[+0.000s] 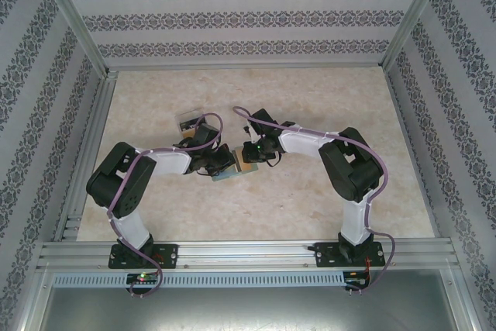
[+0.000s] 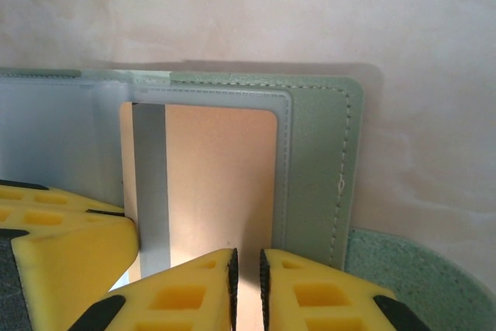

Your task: Take the credit cards out of the card holder

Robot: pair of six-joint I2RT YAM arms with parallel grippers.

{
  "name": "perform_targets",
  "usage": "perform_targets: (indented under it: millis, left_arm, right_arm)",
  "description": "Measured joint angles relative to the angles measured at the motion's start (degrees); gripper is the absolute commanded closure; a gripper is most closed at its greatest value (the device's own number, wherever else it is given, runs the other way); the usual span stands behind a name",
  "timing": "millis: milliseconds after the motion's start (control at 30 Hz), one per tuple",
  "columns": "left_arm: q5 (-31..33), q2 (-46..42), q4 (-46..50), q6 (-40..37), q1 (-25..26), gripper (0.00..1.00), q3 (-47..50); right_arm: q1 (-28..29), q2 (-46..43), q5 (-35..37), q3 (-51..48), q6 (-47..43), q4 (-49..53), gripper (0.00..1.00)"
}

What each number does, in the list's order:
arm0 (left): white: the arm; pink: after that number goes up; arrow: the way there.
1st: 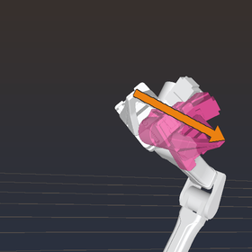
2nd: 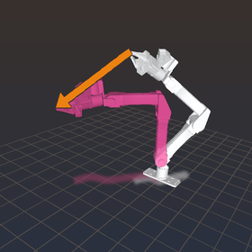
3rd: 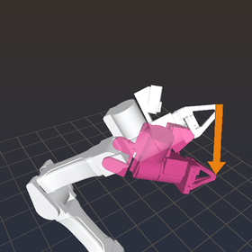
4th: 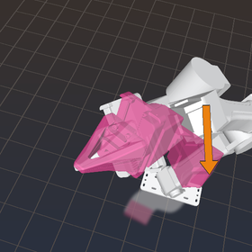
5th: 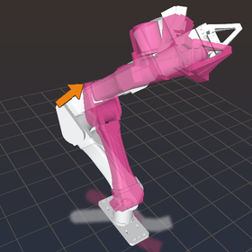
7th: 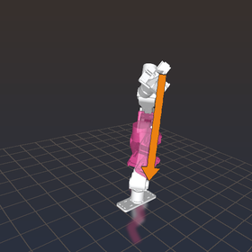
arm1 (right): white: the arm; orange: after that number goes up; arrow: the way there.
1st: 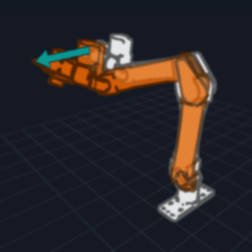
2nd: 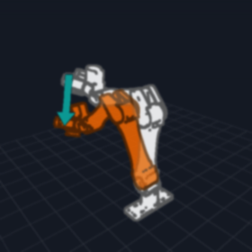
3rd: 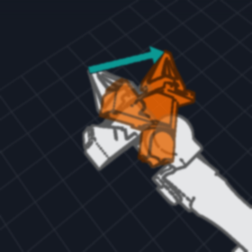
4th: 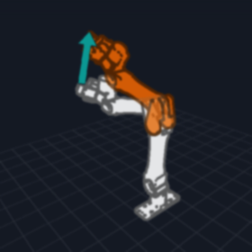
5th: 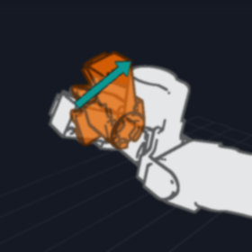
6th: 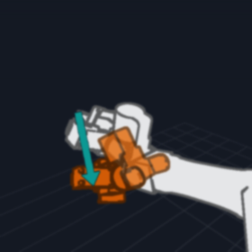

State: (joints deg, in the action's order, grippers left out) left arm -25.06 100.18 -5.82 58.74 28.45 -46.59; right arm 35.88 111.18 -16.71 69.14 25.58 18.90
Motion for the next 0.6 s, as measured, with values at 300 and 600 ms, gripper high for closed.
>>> perform_targets:
  millis: [300, 600]
  left_arm:
    - [-0.4, -4.5, 0.0, -0.6, -2.1, 1.0, 4.1]
    - [-0.2, -9.6, 1.3, -2.0, -3.7, 1.0, 6.5]
  right_arm:
    - [0.0, 0.0, -0.3, -0.3, 0.3, -0.7, 0.8]
    - [0.0, 0.0, -0.3, -0.3, 0.4, -0.7, 0.8]
